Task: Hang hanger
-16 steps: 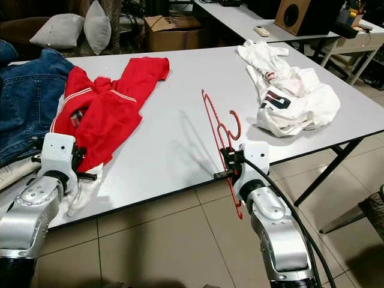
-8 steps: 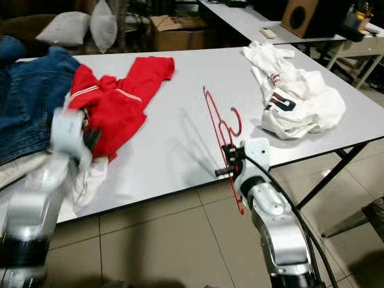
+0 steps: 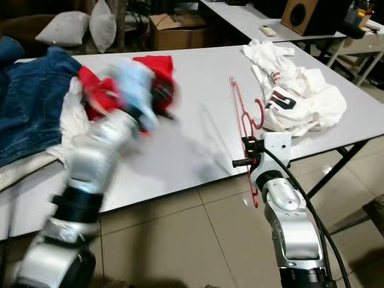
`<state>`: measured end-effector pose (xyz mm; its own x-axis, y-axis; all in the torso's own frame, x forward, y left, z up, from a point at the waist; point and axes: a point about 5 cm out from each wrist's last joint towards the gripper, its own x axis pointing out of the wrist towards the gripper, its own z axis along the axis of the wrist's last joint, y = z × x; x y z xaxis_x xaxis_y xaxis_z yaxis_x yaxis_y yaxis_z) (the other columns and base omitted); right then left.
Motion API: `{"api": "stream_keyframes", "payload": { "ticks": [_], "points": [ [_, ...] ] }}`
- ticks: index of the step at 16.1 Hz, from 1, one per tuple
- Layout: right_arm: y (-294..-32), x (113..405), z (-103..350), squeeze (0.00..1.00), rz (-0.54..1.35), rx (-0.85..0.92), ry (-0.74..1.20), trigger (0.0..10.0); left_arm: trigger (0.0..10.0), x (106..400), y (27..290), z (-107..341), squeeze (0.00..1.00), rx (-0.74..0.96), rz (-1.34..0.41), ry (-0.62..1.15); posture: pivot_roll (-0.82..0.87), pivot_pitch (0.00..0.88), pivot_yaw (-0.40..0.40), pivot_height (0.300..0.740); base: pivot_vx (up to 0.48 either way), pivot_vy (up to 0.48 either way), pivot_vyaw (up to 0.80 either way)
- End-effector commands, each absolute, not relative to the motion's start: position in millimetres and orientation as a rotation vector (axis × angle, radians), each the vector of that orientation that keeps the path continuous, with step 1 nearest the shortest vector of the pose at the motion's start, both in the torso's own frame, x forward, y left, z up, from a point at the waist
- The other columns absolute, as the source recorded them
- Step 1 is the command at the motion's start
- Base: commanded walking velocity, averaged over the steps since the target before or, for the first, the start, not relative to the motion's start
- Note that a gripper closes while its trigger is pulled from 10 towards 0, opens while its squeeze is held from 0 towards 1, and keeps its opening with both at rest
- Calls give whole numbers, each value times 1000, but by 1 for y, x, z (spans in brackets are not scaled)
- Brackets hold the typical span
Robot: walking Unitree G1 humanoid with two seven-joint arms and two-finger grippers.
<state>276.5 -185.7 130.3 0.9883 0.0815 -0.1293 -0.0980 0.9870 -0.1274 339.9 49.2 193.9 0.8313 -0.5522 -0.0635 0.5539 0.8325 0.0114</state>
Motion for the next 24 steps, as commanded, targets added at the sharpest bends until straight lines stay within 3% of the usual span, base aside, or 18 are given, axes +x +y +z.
{"api": "stream_keyframes", "payload": {
  "ticks": [1, 2, 3, 9, 13, 14, 15, 20, 24],
  "points": [
    [-191, 274, 133, 0, 58, -140, 101, 10000, 10000, 332, 42, 167, 702, 62, -633, 187, -44, 0, -17, 740, 0, 0, 0],
    [-191, 274, 133, 0, 57, -140, 102, 10000, 10000, 330, 41, 164, 702, 46, -646, 202, -47, 0, -16, 740, 0, 0, 0],
    [-191, 273, 133, 0, 58, -138, 104, 10000, 10000, 328, 42, 158, 1000, 30, -661, 240, -45, 0, -18, 740, 0, 0, 0],
    [-189, 275, 134, 0, 71, -136, 106, 10000, 10000, 326, 56, 163, 1000, 78, -728, 223, -40, 0, -30, 740, 0, 0, 0],
    [-193, 270, 138, 0, 152, -87, 98, 10000, 10000, 357, 121, 160, 1000, 131, -313, 221, -44, 0, -30, 740, 0, 0, 0],
    [-194, 266, 143, 0, 224, -52, 81, 10000, 10000, 361, 137, 157, 180, 167, -244, 235, -44, 0, -30, 740, 0, 0, 0],
    [-194, 261, 148, 0, 308, -46, 64, 10000, 10000, 361, 147, 153, 0, 196, -209, 255, -47, 0, -28, 740, 0, 0, 0],
    [-198, 229, 163, 0, 655, -79, 74, 10000, 10000, 360, 148, 120, 0, 290, -282, 327, -65, 0, -23, 740, 0, 0, 0],
    [-209, 217, 163, 0, 698, -92, 124, 10000, 10000, 365, 151, 118, 0, 241, -239, 347, -76, 0, -19, 740, 0, 0, 0]
  ]
}}
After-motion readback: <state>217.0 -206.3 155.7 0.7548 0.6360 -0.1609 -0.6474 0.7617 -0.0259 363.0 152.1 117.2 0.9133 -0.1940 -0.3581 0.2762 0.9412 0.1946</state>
